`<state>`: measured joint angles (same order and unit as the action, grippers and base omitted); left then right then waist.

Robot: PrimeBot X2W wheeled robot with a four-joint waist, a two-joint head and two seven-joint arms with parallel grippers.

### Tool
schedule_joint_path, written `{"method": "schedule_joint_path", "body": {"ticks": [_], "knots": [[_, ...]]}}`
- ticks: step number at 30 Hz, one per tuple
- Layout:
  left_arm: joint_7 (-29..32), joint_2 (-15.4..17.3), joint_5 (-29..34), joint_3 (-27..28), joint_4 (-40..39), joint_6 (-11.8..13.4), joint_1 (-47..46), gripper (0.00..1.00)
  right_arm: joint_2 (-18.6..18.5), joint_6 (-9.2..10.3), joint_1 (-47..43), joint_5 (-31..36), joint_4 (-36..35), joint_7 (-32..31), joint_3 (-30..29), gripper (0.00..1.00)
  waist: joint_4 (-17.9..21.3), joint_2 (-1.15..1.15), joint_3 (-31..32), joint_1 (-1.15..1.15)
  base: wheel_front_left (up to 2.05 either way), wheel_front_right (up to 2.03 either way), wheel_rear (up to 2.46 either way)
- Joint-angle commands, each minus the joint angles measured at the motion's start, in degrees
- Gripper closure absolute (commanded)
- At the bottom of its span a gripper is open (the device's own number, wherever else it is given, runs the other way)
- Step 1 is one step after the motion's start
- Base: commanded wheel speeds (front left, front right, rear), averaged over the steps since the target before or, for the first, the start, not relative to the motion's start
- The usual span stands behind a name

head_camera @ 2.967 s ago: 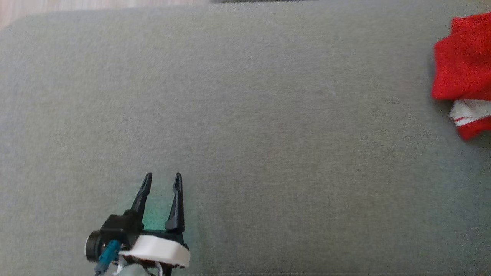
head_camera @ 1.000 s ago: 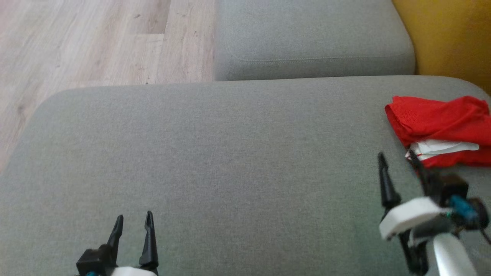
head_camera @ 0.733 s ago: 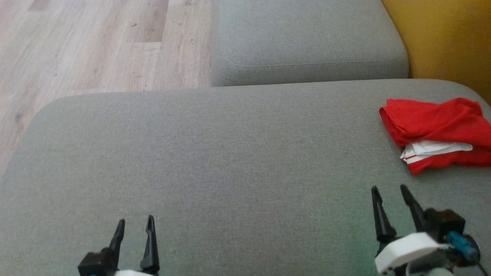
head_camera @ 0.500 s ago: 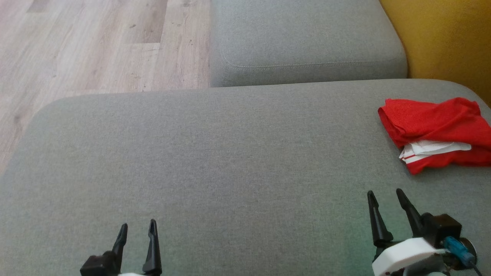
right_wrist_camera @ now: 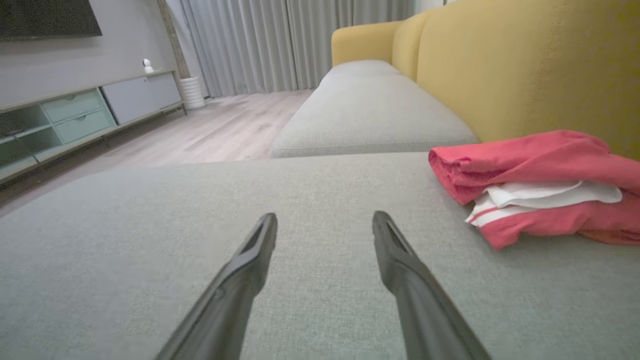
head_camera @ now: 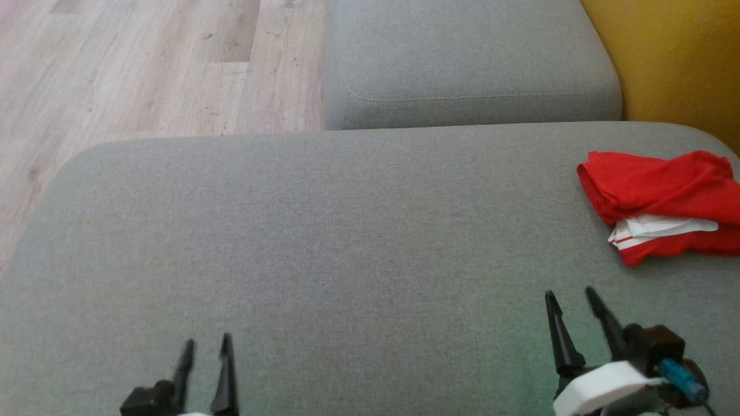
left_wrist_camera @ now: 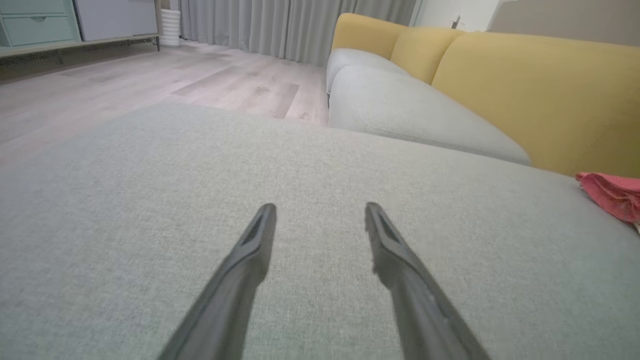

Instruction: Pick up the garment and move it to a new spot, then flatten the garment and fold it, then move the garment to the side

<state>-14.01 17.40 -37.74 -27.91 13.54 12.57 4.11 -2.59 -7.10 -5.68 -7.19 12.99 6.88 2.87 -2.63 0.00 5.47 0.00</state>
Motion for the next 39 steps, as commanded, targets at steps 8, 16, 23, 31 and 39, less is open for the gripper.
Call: {"method": "schedule_joint_path", "body": {"ticks": [8, 16, 23, 31, 39], "knots": [[1.2, -1.0, -2.6, 1.3, 1.5, -0.9, -0.1, 1.00, 0.0, -0.02, 0.2, -3.9, 1.9, -0.7, -0.2, 1.00, 0.1, 0.00, -0.3, 0.00, 0.00, 0.00, 0.00], [2.4, -1.9, -6.1, 3.4, 1.6, -2.2, -0.8, 1.00, -0.1, -0.04, 1.0, -9.4, 1.9, -1.5, -0.7, 1.00, 0.3, 0.00, -0.6, 0.00, 0.00, 0.00, 0.00], [3.5, -2.6, -9.2, 5.3, 1.6, -3.3, -1.4, 1.00, -0.2, -0.06, 1.6, -14.2, 1.9, -2.2, -1.2, 1.00, 0.4, 0.00, -0.9, 0.00, 0.00, 0.00, 0.00], [4.6, -3.4, -12.3, 7.2, 1.6, -4.4, -2.0, 1.00, -0.2, -0.09, 2.3, -19.0, 1.8, -2.9, -1.7, 1.00, 0.6, 0.00, -1.3, 0.00, 0.00, 0.00, 0.00], [5.9, -4.2, -15.8, 9.4, 1.5, -5.7, -2.7, 1.00, -0.3, -0.11, 3.1, -24.5, 1.7, -3.7, -2.3, 1.00, 0.7, 0.00, -1.6, 0.00, 0.00, 0.00, 0.00]]}}
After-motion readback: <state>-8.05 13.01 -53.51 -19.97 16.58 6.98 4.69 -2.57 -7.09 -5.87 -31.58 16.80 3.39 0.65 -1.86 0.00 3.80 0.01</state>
